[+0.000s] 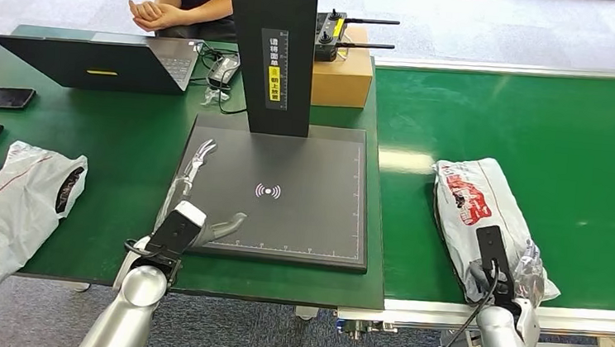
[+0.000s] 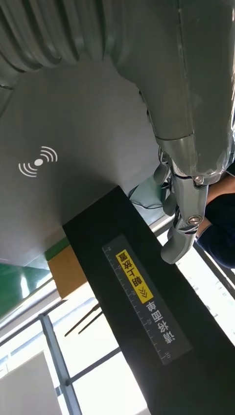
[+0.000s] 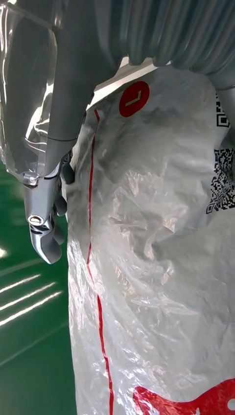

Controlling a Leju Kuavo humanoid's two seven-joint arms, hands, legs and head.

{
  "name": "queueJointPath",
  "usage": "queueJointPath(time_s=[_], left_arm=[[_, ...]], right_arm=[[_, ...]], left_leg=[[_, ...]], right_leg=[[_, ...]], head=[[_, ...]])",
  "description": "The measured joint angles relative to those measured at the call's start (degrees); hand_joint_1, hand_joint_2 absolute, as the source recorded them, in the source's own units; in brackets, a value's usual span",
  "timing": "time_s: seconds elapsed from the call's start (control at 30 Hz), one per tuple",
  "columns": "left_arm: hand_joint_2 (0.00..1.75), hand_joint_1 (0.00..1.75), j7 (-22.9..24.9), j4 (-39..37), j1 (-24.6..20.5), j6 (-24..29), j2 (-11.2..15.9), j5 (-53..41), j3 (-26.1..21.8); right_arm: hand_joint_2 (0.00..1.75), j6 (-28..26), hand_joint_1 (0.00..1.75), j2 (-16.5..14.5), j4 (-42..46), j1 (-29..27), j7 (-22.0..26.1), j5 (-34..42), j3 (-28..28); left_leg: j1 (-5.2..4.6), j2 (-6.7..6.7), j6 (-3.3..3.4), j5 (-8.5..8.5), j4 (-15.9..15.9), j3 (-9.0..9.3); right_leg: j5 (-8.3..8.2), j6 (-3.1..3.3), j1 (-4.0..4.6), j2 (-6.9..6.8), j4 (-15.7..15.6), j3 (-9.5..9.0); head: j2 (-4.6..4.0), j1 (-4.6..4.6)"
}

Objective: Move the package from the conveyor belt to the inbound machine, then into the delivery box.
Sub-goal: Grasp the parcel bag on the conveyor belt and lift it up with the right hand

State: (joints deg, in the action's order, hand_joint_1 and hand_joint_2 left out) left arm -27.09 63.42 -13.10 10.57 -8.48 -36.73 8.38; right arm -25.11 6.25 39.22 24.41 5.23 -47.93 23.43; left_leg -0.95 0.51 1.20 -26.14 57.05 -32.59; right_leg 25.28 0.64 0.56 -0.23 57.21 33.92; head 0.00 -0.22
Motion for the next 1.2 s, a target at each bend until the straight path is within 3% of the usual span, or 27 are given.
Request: queueJointPath(time_s=[0.1, 0.13, 0.2, 0.27, 0.5, 1.2], left_arm=[[1.75, 0.0, 0.2, 0.5, 0.4, -0.1, 0.0, -0.1, -0.1], [1.75, 0.0, 0.2, 0.7, 0.5, -0.2, 0.0, -0.2, -0.1], [1.75, 0.0, 0.2, 0.9, 0.6, -0.4, 0.0, -0.3, -0.1], [1.75, 0.0, 0.2, 0.9, 0.7, -0.7, 0.0, -0.5, -0.2], [1.75, 0.0, 0.0, 0.9, 0.2, -1.0, -0.2, -0.7, -0.2], [1.75, 0.0, 0.0, 0.9, -0.2, -1.0, -0.3, -1.0, -0.2]], right_arm=[[1.75, 0.5, 0.31, 0.0, 0.0, 0.0, 0.8, 0.5, 0.0], [1.75, 0.5, 0.5, 0.0, 0.0, 0.1, 1.1, 0.6, 0.0], [1.75, 0.5, 1.08, -0.1, 0.0, 0.1, 1.4, 0.7, 0.0], [1.75, 0.4, 1.47, -0.1, 0.2, 0.0, 1.8, 1.1, 0.0], [1.75, 0.2, 1.55, -0.5, 3.0, -0.8, 3.2, 2.4, 0.9], [1.75, 0.5, 1.58, -2.1, 7.1, -1.9, 3.6, 2.2, 1.2]], left_leg=[[0.0, 0.0, 0.0, 0.0, 0.0, 0.0], [0.0, 0.0, 0.0, 0.0, 0.0, 0.0], [0.0, 0.0, 0.0, 0.0, 0.0, 0.0], [0.0, 0.0, 0.0, 0.0, 0.0, 0.01], [0.0, 0.0, 0.0, 0.0, 0.0, 0.01], [0.0, 0.0, 0.0, 0.0, 0.0, 0.0]], right_leg=[[0.0, 0.0, 0.0, 0.0, 0.0, 0.0], [0.0, 0.0, 0.0, 0.0, 0.0, 0.0], [0.0, 0.0, 0.0, 0.0, 0.0, 0.0], [0.0, 0.0, 0.0, 0.0, 0.0, 0.0], [0.0, 0.0, 0.0, 0.0, 0.0, 0.01], [0.0, 0.0, 0.0, 0.0, 0.0, 0.01]], head=[[0.0, 0.0], [0.0, 0.0], [0.0, 0.0], [0.0, 0.0], [0.0, -0.01], [0.0, 0.0]])
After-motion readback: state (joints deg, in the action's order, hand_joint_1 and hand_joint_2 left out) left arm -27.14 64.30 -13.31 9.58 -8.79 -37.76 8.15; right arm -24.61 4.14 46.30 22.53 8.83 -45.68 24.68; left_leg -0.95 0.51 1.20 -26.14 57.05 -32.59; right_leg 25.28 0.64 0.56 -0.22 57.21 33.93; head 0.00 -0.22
